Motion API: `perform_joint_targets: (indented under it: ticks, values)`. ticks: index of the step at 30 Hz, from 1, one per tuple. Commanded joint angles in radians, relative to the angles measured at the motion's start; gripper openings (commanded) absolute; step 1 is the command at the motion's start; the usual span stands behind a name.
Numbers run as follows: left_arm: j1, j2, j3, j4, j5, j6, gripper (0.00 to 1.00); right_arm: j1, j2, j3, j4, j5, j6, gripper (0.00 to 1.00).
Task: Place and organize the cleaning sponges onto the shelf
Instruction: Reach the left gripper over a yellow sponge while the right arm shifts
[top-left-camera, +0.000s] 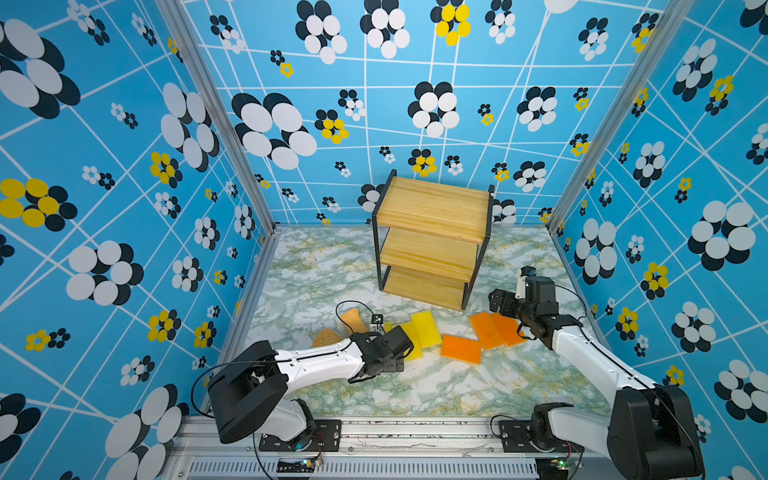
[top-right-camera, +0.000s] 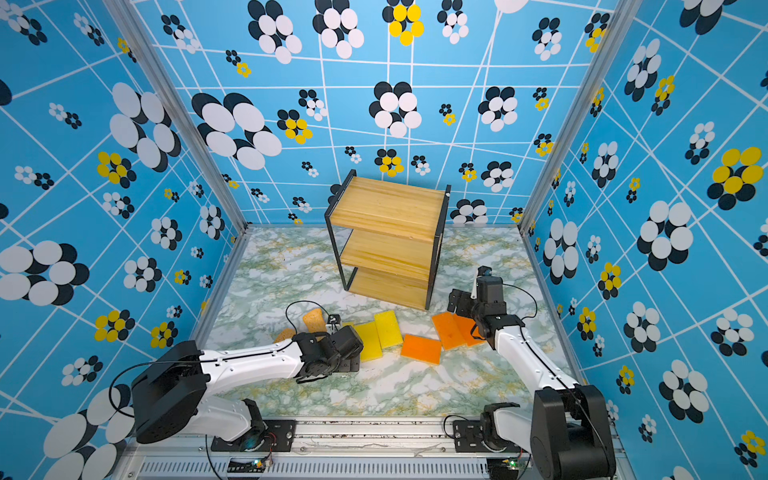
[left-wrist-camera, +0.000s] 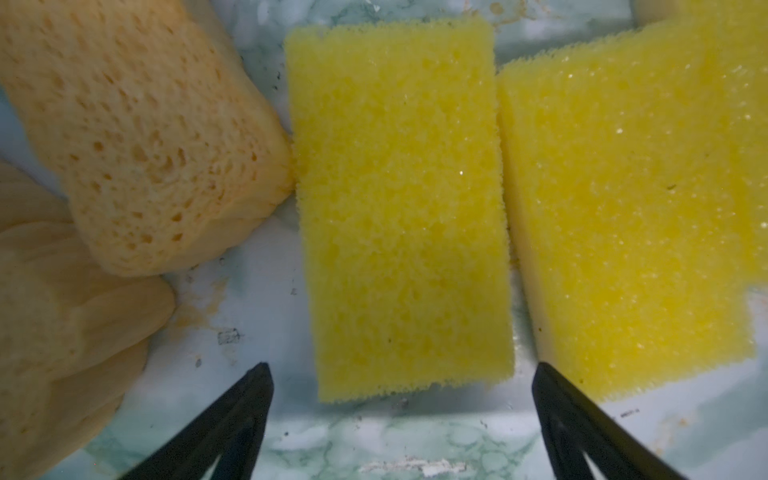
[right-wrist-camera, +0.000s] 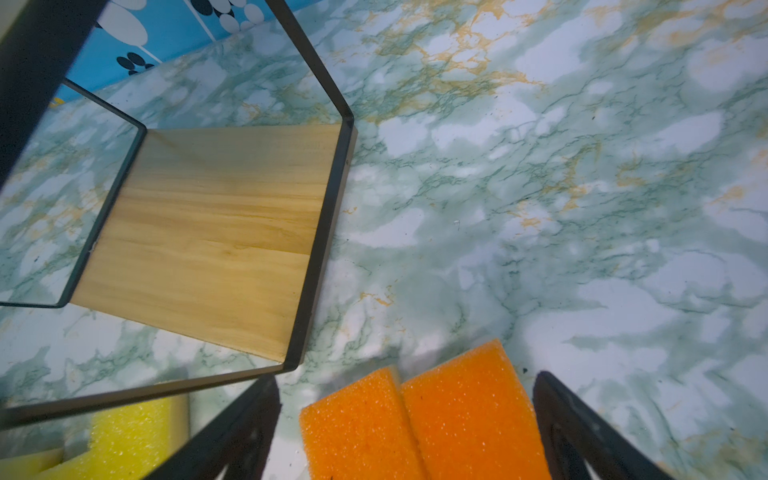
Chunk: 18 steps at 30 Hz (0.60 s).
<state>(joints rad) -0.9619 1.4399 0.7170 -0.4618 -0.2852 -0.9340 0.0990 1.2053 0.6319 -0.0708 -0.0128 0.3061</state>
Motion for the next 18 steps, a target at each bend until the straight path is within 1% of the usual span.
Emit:
perform_joint_targets:
  ticks: [1,4,6,9,13,15,18]
  values:
    - [0.035,-0.004,0.005,0.035,0.025,0.038,0.99,0.039,-0.026,-0.031,-0.008,0.026,0.049,0.98]
    - [0.073,0.007,-0.008,0.072,0.062,0.042,0.99,0.047,-0.037,-0.036,-0.011,0.040,0.054,0.99]
    - [0.075,0.027,-0.001,0.070,0.061,0.041,1.00,0.048,-0.045,-0.034,-0.017,0.043,0.051,0.99]
    - [0.065,0.067,0.025,0.038,0.050,0.043,0.97,0.048,-0.055,-0.031,-0.026,0.048,0.041,0.99]
    - [0.056,0.107,0.049,0.020,0.039,0.052,0.96,0.050,-0.051,-0.027,-0.035,0.050,0.037,0.99]
    - [0.055,0.121,0.056,0.020,0.035,0.067,0.93,0.050,-0.053,-0.030,-0.032,0.047,0.042,0.99]
    - [0.054,0.140,0.053,0.027,0.031,0.080,0.85,0.051,-0.065,-0.041,-0.032,0.048,0.047,0.99]
